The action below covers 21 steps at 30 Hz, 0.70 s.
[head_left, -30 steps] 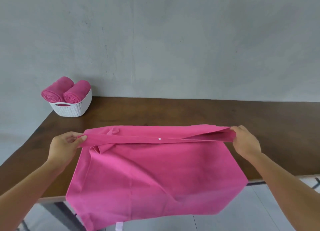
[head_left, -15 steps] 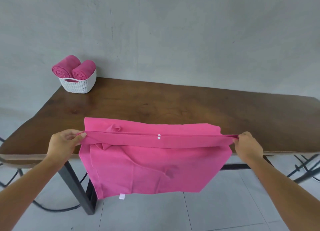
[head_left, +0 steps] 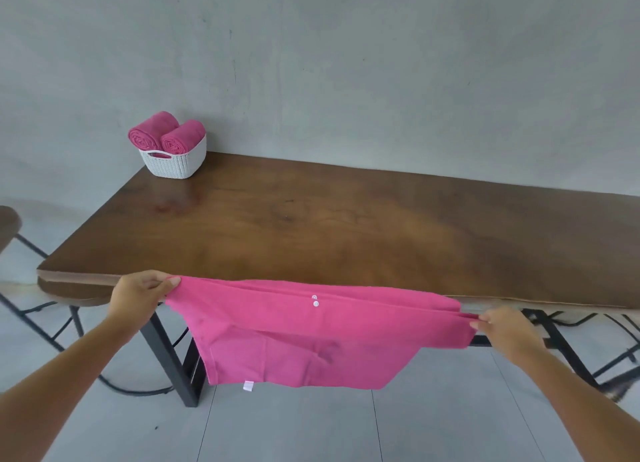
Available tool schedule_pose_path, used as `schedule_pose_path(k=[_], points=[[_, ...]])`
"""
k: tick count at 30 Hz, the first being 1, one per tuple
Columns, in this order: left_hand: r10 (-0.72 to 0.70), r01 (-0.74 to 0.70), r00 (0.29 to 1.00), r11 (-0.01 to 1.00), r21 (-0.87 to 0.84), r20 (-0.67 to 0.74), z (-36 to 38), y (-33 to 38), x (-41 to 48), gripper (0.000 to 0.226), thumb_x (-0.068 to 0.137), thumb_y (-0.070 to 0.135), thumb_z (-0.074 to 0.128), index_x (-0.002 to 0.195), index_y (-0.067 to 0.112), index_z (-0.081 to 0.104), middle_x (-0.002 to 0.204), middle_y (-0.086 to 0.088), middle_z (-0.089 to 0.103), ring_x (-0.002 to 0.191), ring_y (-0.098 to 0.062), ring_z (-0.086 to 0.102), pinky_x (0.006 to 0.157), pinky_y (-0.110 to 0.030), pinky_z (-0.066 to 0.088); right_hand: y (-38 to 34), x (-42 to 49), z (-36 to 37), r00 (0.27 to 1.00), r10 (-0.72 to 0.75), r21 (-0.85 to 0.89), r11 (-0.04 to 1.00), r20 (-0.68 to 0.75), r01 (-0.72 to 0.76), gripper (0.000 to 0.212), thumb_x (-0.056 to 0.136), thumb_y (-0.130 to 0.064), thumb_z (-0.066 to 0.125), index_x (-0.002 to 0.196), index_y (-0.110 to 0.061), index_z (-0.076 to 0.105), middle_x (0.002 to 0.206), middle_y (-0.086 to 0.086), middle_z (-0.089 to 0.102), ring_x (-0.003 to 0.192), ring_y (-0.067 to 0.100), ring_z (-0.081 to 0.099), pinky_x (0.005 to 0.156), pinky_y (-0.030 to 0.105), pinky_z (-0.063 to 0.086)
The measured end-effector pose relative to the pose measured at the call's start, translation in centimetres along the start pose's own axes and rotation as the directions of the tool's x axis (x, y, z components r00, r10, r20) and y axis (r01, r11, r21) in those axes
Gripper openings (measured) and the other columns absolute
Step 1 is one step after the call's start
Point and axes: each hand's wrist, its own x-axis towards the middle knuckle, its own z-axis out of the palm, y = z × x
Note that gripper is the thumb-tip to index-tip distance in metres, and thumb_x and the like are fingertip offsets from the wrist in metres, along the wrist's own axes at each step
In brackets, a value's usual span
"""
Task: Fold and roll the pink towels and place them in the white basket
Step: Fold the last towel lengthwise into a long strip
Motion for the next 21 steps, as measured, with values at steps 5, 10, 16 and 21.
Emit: schedule_pose_path(k=[5,10,16,21], points=[[0.014,-0.007,0.999,0.991,0.133,-0.048,2.4,-0.3,-5.1,0.008,0.091,0.009,0.073,0.085,0.009,0.077,0.076,-0.003,0.072,0.076,-0.02,0.067,0.06,-0.004,0.045,4.2,-1.5,2.0,0.999,-0.021,0.099,0.995,-0.046,0.026,0.031,0.1,-0.028,0.057,0.073,-0.022,0.069,0.074,-0.004,0.066,0.071,0.015,0.061,0.068,0.036,0.053],[-0.021,0.038,0.991,0.991,0.127,-0.13,4.6,-1.1,-8.6,0.012,0.095,0.009,0.068,0.094,-0.001,0.076,0.081,-0.011,0.073,0.083,-0.035,0.069,0.084,-0.041,0.054,7.0,-3.0,2.5,0.996,-0.03,0.122,0.992,-0.082,0.04,0.033,0.101,-0.028,0.053,0.071,-0.025,0.064,0.07,-0.006,0.062,0.068,0.013,0.059,0.066,0.037,0.053],[-0.063,0.072,0.991,0.995,0.07,-0.119,6.0,-0.7,-11.3,0.015,0.098,0.012,0.064,0.095,0.001,0.072,0.084,-0.011,0.071,0.085,-0.032,0.067,0.085,-0.042,0.05,9.6,-4.4,3.1,0.992,-0.05,0.233,0.97,-0.116,0.077,0.038,0.099,-0.027,0.057,0.065,-0.014,0.065,0.059,0.0,0.06,0.06,0.017,0.058,0.057,0.034,0.045],[-0.099,0.096,0.987,0.995,-0.03,-0.128,6.5,-0.6,-12.6,0.015,0.1,0.012,0.062,0.093,0.002,0.07,0.089,-0.015,0.07,0.089,-0.033,0.065,0.09,-0.044,0.05,10.9,-5.7,3.0,0.985,-0.066,0.291,0.95,-0.162,0.112,0.042,0.096,-0.022,0.063,0.055,-0.02,0.056,0.051,-0.007,0.051,0.055,0.014,0.051,0.054,0.031,0.037]])
